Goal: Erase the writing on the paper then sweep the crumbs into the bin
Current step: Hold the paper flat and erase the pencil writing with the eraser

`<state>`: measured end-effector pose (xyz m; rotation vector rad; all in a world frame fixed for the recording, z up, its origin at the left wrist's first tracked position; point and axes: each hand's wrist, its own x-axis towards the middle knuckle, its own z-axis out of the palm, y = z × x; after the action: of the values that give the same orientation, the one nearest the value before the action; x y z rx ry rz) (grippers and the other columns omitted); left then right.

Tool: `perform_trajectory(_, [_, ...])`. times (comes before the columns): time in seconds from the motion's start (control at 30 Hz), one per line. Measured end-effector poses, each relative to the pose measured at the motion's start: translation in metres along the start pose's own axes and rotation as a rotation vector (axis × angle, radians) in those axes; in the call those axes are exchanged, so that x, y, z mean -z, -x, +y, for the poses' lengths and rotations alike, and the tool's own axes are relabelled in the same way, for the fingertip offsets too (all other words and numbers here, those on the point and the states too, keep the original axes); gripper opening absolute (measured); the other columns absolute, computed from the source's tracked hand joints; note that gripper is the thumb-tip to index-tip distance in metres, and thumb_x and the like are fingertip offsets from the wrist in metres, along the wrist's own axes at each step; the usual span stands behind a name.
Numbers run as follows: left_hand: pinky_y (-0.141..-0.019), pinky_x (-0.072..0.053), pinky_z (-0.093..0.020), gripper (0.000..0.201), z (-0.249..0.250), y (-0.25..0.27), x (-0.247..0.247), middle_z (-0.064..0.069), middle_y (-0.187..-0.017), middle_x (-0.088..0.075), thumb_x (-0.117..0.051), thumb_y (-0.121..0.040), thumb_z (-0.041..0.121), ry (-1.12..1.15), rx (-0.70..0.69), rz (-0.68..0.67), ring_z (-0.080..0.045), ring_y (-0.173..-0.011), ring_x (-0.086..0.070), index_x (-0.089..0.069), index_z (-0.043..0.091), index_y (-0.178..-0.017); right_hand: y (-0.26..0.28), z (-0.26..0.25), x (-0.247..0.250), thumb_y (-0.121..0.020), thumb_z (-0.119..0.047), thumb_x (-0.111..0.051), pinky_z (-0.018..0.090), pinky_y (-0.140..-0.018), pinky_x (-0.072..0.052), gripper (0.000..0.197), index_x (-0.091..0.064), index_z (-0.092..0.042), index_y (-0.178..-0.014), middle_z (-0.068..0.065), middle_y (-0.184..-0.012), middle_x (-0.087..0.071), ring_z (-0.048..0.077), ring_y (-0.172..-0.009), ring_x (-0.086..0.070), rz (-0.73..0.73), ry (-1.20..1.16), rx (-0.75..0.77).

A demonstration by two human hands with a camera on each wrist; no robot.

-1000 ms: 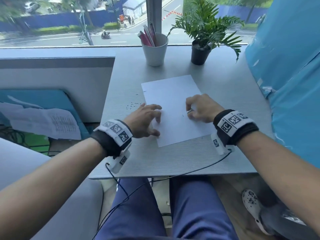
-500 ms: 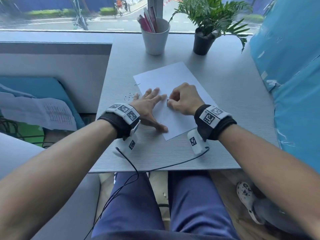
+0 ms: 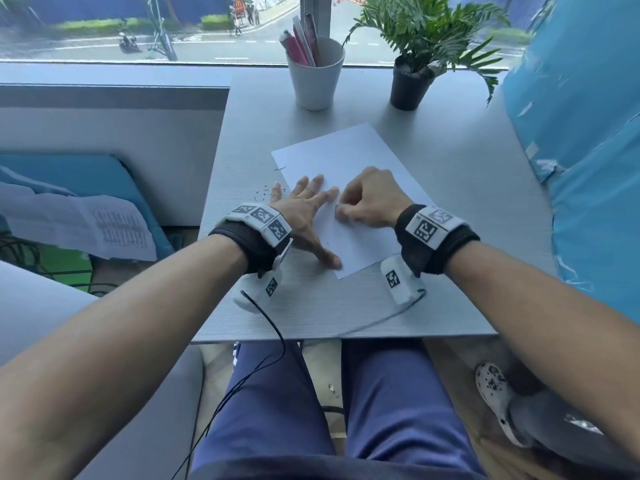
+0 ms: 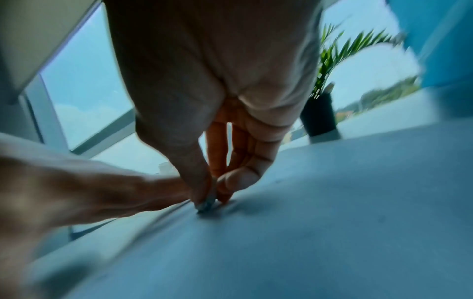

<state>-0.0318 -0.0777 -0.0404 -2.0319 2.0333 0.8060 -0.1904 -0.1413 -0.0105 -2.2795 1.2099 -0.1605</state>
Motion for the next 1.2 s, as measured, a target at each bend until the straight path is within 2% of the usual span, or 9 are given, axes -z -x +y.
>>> perform_trajectory(0.17, [-0.115, 0.019, -0.058, 0.15, 0.002, 0.001, 0.002, 0.007, -0.162, 0.027, -0.077, -0.043, 0.085, -0.004, 0.018, -0.002, -0.018, -0.149, 0.024, 0.011, 0.04, -0.156, 0.011, -0.007, -0.007, -0.077, -0.019, -0.071, 0.009, -0.059, -0.04, 0.012, -0.078, -0.01, -0.078, -0.001, -0.07, -0.069, 0.011, -0.066, -0.061, -0.073, 0.034, 0.103])
perform_trajectory(0.3, [-0.114, 0.018, -0.057, 0.149, 0.005, 0.0, 0.002, 0.007, -0.163, 0.024, -0.077, -0.043, 0.084, -0.013, 0.022, 0.003, -0.019, -0.15, 0.021, 0.008, 0.039, -0.157, 0.0, 0.005, 0.002, -0.073, -0.022, -0.074, 0.004, -0.054, -0.038, 0.011, -0.08, -0.014, -0.079, -0.002, -0.07, -0.071, 0.007, -0.065, -0.061, 0.053, -0.052, -0.022])
perform_trajectory(0.43, [-0.114, 0.018, -0.058, 0.151, 0.005, -0.001, 0.002, 0.006, -0.162, 0.025, -0.079, -0.043, 0.082, -0.013, 0.036, -0.001, -0.019, -0.149, 0.023, 0.01, 0.038, -0.157, 0.01, -0.006, -0.008, -0.076, -0.02, -0.073, 0.007, -0.053, -0.041, 0.01, -0.079, -0.012, -0.075, 0.0, -0.069, -0.072, 0.008, -0.059, -0.06, -0.102, 0.02, 0.101])
perform_trajectory(0.57, [-0.113, 0.018, -0.059, 0.151, 0.006, -0.002, 0.002, 0.005, -0.163, 0.023, -0.079, -0.041, 0.082, -0.021, 0.037, 0.008, -0.02, -0.15, 0.021, 0.006, 0.037, -0.157, -0.001, 0.007, 0.002, -0.074, -0.024, -0.075, 0.007, -0.06, -0.041, 0.013, -0.079, -0.013, -0.079, -0.001, -0.074, -0.073, 0.005, -0.065, -0.061, 0.063, -0.055, -0.034])
perform_trajectory(0.67, [-0.113, 0.018, -0.059, 0.153, 0.004, -0.003, 0.001, 0.005, -0.163, 0.024, -0.078, -0.038, 0.085, -0.017, 0.039, -0.001, -0.02, -0.15, 0.021, 0.007, 0.038, -0.157, 0.011, -0.003, -0.009, -0.075, -0.021, -0.074, 0.002, -0.054, -0.038, 0.01, -0.079, -0.013, -0.076, -0.001, -0.069, -0.072, -0.003, -0.055, -0.057, -0.077, -0.002, 0.087])
perform_trajectory(0.8, [-0.116, 0.016, -0.06, 0.151, 0.008, -0.003, 0.003, 0.005, -0.163, 0.023, -0.079, -0.042, 0.082, -0.027, 0.045, 0.005, -0.021, -0.15, 0.02, 0.007, 0.036, -0.157, 0.002, 0.007, 0.003, -0.072, -0.024, -0.077, 0.014, -0.065, -0.047, 0.013, -0.08, -0.014, -0.079, -0.001, -0.075, -0.073, 0.007, -0.07, -0.064, 0.041, -0.05, -0.029])
perform_trajectory(0.93, [-0.116, 0.014, -0.062, 0.153, 0.007, -0.003, 0.003, 0.003, -0.163, 0.024, -0.078, -0.041, 0.084, -0.04, 0.053, -0.008, -0.022, -0.15, 0.021, 0.009, 0.036, -0.157, 0.014, -0.003, -0.009, -0.072, -0.023, -0.077, 0.012, -0.057, -0.047, 0.01, -0.079, -0.014, -0.075, -0.004, -0.069, -0.071, 0.001, -0.059, -0.06, -0.088, -0.028, 0.063])
perform_trajectory(1.07, [-0.117, 0.012, -0.061, 0.151, 0.011, -0.002, 0.004, 0.003, -0.164, 0.023, -0.078, -0.044, 0.082, -0.045, 0.058, -0.002, -0.022, -0.15, 0.019, 0.008, 0.034, -0.157, 0.0, 0.011, 0.004, -0.068, -0.025, -0.079, 0.005, -0.054, -0.043, 0.012, -0.079, -0.015, -0.075, -0.004, -0.068, -0.07, 0.003, -0.063, -0.061, 0.069, -0.101, -0.093])
perform_trajectory(1.2, [-0.117, 0.012, -0.061, 0.151, 0.01, -0.002, 0.004, 0.003, -0.163, 0.024, -0.079, -0.045, 0.081, -0.042, 0.066, -0.007, -0.022, -0.15, 0.021, 0.01, 0.034, -0.157, 0.011, 0.0, -0.005, -0.07, -0.023, -0.079, 0.009, -0.057, -0.046, 0.012, -0.078, -0.013, -0.075, -0.005, -0.068, -0.07, 0.003, -0.061, -0.061, -0.067, -0.017, 0.035])
